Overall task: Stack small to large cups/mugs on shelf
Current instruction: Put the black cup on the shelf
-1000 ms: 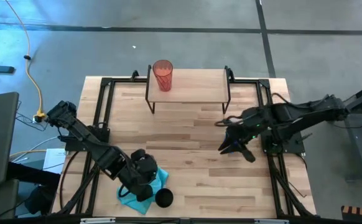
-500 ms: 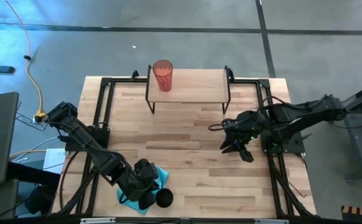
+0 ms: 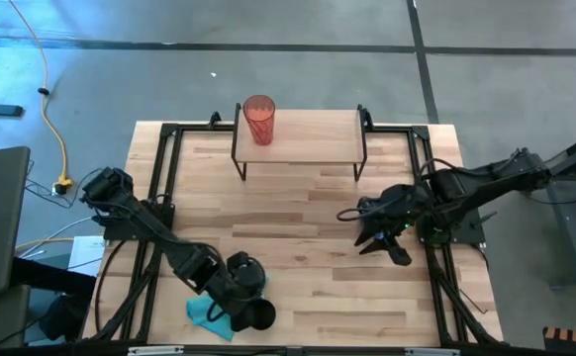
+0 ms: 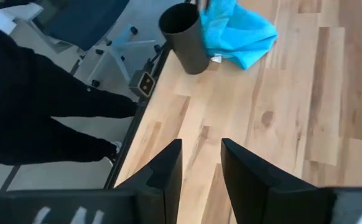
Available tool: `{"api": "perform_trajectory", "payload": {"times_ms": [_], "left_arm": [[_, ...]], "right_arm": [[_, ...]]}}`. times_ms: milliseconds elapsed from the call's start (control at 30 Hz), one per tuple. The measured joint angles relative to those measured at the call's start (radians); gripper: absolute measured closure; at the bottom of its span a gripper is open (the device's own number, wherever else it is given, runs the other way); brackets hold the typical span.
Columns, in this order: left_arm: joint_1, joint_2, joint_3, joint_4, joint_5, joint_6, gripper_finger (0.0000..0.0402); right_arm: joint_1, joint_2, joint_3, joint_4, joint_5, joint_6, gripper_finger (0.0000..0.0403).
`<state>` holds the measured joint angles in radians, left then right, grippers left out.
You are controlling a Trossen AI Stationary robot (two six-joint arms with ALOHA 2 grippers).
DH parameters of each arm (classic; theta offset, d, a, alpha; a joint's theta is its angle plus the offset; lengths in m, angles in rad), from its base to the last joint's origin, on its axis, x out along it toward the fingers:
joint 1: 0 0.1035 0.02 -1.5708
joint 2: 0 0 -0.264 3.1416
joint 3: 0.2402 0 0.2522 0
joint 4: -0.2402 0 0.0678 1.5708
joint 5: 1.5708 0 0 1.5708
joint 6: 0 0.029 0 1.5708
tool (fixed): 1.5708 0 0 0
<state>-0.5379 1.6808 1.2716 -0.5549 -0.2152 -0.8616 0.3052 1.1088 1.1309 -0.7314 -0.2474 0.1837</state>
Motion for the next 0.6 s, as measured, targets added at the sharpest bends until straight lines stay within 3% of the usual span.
{"api": "perform_trajectory", "payload": {"times_ms": [600], "left_arm": [[0.016, 0.044, 0.002, -0.012, 0.098, 0.073, 0.0364]], "right_arm": [[0.044, 0.0, -0.001, -0.008, 0.013, 0.044, 0.03]]}}
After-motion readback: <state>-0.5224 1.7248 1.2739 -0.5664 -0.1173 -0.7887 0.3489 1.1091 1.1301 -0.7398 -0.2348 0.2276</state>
